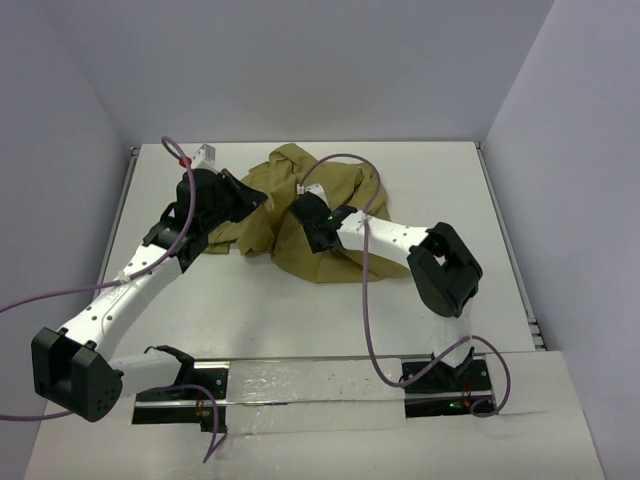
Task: Zip up the jacket
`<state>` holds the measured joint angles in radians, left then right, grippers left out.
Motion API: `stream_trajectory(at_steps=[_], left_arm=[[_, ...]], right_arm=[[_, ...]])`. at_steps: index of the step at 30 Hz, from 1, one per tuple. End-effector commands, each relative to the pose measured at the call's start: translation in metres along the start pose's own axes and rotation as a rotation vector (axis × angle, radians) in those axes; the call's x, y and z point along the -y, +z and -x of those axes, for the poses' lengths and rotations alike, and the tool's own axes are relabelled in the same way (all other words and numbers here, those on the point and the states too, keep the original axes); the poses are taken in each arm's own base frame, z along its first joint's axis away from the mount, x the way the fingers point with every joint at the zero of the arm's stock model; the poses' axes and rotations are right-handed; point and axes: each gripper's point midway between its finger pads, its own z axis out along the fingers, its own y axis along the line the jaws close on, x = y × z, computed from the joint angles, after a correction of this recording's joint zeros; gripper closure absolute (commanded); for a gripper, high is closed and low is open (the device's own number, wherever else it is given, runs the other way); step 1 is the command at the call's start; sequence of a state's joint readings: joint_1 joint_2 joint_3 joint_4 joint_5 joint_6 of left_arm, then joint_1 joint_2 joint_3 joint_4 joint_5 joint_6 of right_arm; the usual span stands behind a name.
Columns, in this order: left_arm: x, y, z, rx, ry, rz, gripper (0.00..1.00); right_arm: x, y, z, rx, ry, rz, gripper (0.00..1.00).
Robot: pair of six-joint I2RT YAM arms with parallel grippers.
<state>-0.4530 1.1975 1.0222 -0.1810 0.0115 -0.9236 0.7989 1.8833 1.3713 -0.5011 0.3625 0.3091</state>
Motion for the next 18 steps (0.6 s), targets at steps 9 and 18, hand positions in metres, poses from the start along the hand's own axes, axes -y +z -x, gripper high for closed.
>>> stream_trajectory(at_steps=[9, 18], left_arm=[[0.018, -0.011, 0.018, 0.057, 0.027, -0.035, 1.00], [0.016, -0.013, 0.018, 0.060, 0.031, -0.032, 1.00]], right_arm=[[0.026, 0.018, 0.023, 0.062, 0.104, -0.152, 0.58], [0.029, 0.024, 0.021, 0.037, 0.097, -0.142, 0.95]])
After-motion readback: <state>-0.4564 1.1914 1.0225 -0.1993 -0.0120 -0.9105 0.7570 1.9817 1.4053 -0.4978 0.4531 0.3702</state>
